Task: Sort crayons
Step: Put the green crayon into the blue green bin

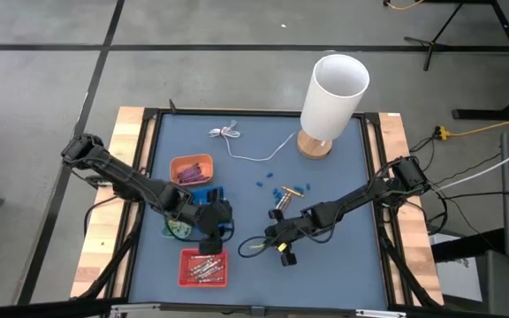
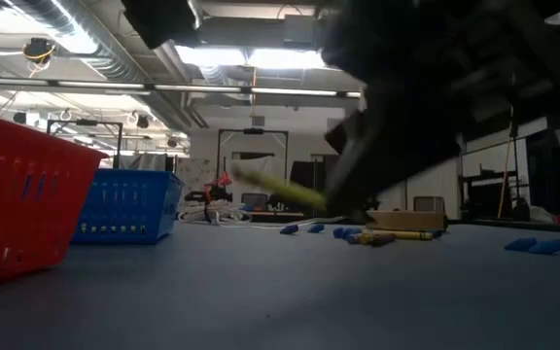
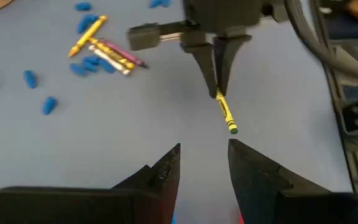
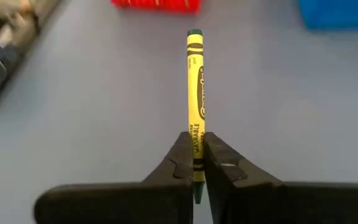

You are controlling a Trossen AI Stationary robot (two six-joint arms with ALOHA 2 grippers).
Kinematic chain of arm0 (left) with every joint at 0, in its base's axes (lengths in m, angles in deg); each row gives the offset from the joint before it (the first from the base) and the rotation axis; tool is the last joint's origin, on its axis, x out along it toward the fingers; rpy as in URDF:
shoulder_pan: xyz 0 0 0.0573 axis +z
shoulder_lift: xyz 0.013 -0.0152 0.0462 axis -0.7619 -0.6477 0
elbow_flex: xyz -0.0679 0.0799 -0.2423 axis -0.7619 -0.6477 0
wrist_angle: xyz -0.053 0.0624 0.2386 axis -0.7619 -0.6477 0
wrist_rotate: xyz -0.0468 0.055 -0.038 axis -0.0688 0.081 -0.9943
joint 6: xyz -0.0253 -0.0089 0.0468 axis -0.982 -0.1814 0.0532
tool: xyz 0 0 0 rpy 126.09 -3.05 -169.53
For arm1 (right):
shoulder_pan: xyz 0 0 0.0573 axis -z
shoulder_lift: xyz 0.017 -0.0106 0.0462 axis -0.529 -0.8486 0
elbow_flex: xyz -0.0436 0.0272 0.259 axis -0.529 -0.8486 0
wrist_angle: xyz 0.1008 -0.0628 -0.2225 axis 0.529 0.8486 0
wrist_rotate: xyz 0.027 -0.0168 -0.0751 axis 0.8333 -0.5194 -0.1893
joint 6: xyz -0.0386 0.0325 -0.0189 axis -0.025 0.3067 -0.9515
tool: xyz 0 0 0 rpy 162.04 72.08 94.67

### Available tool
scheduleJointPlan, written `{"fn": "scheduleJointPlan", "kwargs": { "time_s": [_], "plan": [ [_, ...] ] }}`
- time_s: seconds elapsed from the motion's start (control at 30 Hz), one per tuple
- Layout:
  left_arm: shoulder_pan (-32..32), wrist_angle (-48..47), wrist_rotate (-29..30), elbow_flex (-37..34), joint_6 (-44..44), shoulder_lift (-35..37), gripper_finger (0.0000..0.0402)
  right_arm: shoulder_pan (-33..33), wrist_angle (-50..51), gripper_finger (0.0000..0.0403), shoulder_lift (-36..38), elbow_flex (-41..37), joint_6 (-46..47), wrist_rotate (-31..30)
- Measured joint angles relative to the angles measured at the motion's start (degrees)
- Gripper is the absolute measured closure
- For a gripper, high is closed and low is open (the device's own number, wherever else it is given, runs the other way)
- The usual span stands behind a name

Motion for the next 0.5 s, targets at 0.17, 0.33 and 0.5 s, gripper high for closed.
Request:
{"fn": "scheduleJointPlan", "kwargs": {
  "time_s": [0.17, 0.33, 0.5],
  "plan": [
    [-2.11, 0.51, 0.01, 0.0, -0.07, 0.0, 0.0283, 0.0, -10.83, 0.0395, 0.09, 0.0, 0.0, -0.5],
    [-3.33, 1.1, 0.18, 0.0, -0.15, 0.0, 0.0283, 0.0, -18.8, 0.0384, 0.11, 0.05, -0.02, -2.23],
    [-4.5, 1.09, 0.07, 0.0, 2.16, 0.0, 0.0283, 0.0, -24.16, 0.0389, 0.24, 0.09, -0.16, -3.63]
  ]
}}
